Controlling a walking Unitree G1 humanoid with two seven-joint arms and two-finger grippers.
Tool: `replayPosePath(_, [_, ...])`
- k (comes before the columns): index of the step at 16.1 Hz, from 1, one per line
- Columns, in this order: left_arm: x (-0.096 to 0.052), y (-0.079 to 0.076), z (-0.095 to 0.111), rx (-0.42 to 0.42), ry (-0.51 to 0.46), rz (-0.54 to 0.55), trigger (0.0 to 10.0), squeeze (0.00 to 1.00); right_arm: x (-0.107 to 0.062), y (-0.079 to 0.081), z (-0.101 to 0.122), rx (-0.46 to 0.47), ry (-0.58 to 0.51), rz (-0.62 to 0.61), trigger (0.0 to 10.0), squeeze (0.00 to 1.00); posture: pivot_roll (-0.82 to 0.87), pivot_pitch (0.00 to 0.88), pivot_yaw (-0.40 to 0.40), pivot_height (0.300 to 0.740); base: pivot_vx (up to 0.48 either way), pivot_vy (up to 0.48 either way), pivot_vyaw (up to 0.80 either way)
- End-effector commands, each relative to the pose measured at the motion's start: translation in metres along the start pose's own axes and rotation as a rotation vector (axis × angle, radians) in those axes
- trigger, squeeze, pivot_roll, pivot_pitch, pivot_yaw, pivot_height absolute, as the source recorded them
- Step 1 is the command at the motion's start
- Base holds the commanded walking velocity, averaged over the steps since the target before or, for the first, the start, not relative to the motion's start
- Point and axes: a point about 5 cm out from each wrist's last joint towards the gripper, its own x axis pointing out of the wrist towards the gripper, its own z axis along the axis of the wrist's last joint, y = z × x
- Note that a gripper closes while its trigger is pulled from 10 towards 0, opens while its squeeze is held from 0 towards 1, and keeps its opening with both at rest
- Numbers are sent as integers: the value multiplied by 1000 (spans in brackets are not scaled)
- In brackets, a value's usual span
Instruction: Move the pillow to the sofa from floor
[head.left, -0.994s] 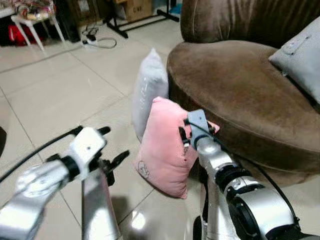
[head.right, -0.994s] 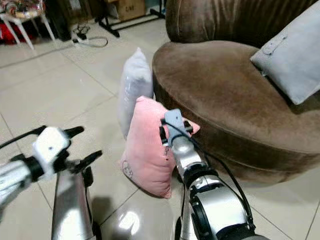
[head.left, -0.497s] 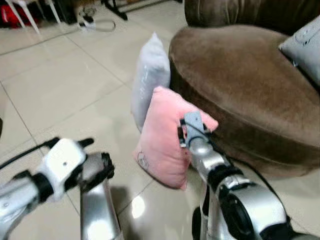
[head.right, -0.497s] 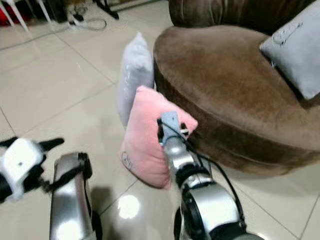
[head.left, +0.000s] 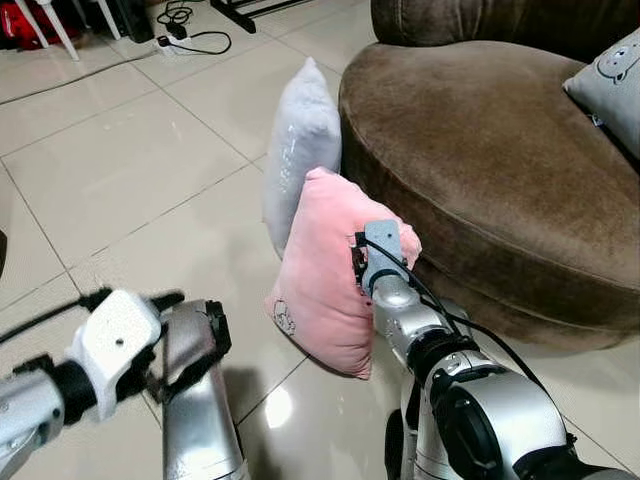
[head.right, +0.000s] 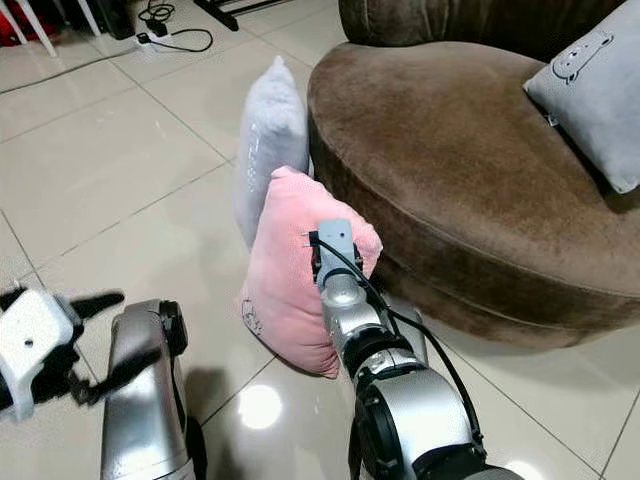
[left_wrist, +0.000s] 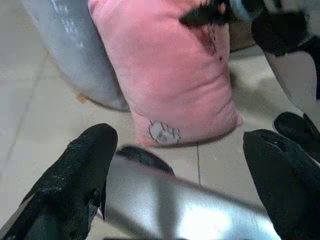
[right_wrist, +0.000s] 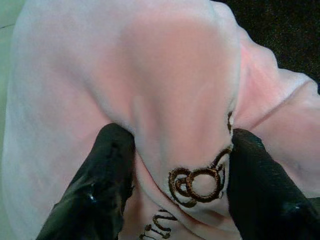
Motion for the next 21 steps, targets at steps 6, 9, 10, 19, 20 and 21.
replayPosePath(6, [-4, 5, -24, -4, 27, -10, 10000, 0, 0, 5, 1, -1, 13, 24, 0, 0, 179, 146, 17, 332, 0, 0, 0])
replayPosePath(9, [-7, 10, -46, -13, 38, -11, 10000, 0, 0, 8, 3, 4, 8, 37, 0, 0, 180, 132, 18, 332, 0, 0, 0])
replayPosePath(10, [-7, 11, -49, -15, 39, -12, 10000, 0, 0, 8, 4, 5, 6, 39, 0, 0, 179, 125, 17, 332, 0, 0, 0])
replayPosePath(19, [29, 39, -31, 36, -106, 72, 10000, 0, 5, -1, 37, 83, -128, 134, 0, 0, 106, 0, -18, 332, 0, 0, 0])
replayPosePath(20, [44, 41, -3, 34, -184, 76, 10000, 0, 4, -4, 45, 98, -181, 180, 0, 0, 86, 0, -16, 332, 0, 0, 0])
replayPosePath(21, [60, 41, 18, 30, -244, 63, 10000, 0, 3, -10, 52, 81, -245, 229, 0, 0, 64, 0, -11, 332, 0, 0, 0])
